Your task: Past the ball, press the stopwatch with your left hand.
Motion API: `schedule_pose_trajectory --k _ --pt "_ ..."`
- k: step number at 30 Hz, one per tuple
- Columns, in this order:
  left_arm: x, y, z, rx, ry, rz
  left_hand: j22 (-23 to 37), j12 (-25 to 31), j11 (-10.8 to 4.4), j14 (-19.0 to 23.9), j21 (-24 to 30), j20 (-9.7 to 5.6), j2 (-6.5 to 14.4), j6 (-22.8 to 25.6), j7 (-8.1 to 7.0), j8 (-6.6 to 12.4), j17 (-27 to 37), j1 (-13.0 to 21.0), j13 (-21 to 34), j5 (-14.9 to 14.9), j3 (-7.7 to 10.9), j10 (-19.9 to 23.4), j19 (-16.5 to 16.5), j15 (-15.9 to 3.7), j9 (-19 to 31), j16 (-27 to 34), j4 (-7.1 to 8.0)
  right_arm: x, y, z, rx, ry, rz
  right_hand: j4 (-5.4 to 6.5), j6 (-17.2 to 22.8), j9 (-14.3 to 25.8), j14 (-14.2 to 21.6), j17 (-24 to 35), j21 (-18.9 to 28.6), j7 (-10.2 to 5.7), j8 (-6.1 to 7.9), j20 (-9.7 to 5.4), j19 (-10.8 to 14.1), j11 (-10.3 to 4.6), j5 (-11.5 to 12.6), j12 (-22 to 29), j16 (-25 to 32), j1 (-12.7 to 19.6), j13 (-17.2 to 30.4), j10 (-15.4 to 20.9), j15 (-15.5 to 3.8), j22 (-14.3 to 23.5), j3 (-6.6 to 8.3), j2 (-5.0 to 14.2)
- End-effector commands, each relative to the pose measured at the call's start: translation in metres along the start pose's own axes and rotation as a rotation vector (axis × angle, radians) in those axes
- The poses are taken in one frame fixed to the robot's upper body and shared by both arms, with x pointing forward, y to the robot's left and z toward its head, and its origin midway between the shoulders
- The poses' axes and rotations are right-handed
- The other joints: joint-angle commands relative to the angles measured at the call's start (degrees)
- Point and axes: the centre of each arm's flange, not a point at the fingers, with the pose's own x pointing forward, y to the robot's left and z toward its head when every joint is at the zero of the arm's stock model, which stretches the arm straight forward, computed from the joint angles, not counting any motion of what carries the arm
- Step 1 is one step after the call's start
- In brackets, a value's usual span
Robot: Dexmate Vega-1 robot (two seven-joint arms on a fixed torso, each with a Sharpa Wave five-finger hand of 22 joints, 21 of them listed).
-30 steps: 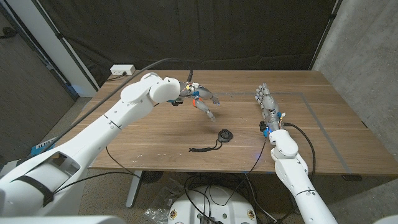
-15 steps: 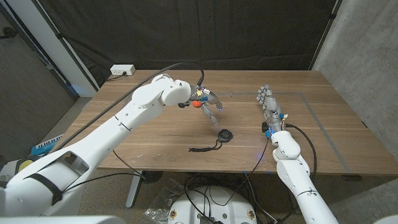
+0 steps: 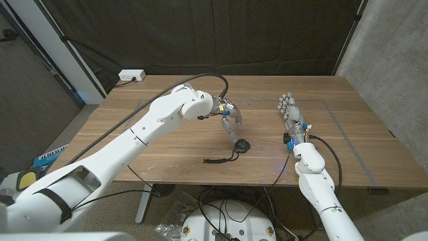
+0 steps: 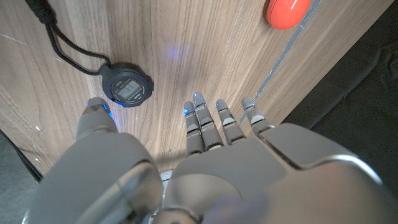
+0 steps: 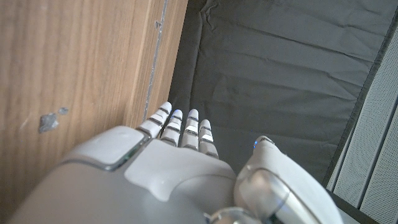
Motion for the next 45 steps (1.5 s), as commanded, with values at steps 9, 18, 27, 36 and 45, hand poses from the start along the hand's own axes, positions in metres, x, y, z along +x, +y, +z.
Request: schedule_pose_trajectory --k 9,18,27,36,45 --pt "0.008 -0.001 0.036 0.136 0.075 0.003 0.3 1.4 0.32 2.8 1.7 1.03 0.0 2.8 1.02 1.73 0.5 1.0 0.8 0.5 -1.32 1.7 2.2 -1.98 0.8 0.9 0.06 -0.010 -0.014 -0.008 0.028 0.000 -0.009 0.30 0.4 0.2 0.4 0.1 0.4 0.03 0.24 0.13 0.3 -0.20 0.1 0.2 0.2 -0.8 0.1 0.5 0.73 0.1 -0.09 0.05" --pt "0.010 -0.003 0.048 0.168 0.129 0.012 0.8 4.6 -0.21 7.3 3.1 0.71 0.4 7.9 2.24 4.75 1.3 1.8 2.1 0.9 -2.65 7.1 4.0 -2.81 1.8 1.9 0.33 -0.011 -0.023 -0.014 0.038 0.009 -0.007 0.36 0.4 0.2 0.5 0.1 0.4 0.00 0.23 0.16 0.4 -0.20 0.1 0.2 0.2 -0.9 0.1 0.5 0.82 0.1 -0.15 -0.01" --pt "0.013 -0.006 0.056 0.185 0.166 -0.010 1.1 5.5 0.16 8.6 3.9 0.83 1.2 6.5 2.63 4.76 1.8 1.7 2.8 1.0 -3.12 7.7 4.7 -2.70 2.3 2.0 0.88 -0.013 -0.027 -0.016 0.043 0.009 0.001 0.42 0.5 0.2 0.6 0.1 0.4 -0.05 0.25 0.18 0.4 -0.09 0.1 0.2 0.2 -1.1 0.1 0.5 0.80 0.1 -0.20 -0.05" --pt "0.014 -0.005 0.062 0.202 0.179 -0.023 1.4 6.6 0.15 9.4 4.3 0.81 1.9 6.5 2.01 4.72 2.2 0.9 3.2 1.0 -3.64 9.1 4.8 -3.07 2.2 2.0 1.66 -0.015 -0.030 -0.018 0.052 0.003 -0.001 0.48 0.7 0.2 0.6 0.1 0.4 -0.61 0.32 0.28 0.4 -0.12 0.1 0.2 0.2 -1.2 0.1 0.6 0.93 0.1 -0.23 -0.07" --pt "0.017 -0.003 0.071 0.216 0.167 -0.035 1.9 9.9 -0.77 12.7 5.5 0.84 2.2 15.0 3.39 7.47 3.0 0.5 4.2 0.9 -5.05 14.3 5.1 -4.28 1.2 2.2 2.31 -0.021 -0.037 -0.020 0.061 -0.003 -0.016 0.54 0.7 0.2 0.9 0.1 0.4 -0.87 0.32 0.34 0.4 -0.04 0.1 0.2 0.2 -1.4 0.1 0.6 0.93 0.1 -0.25 -0.08"
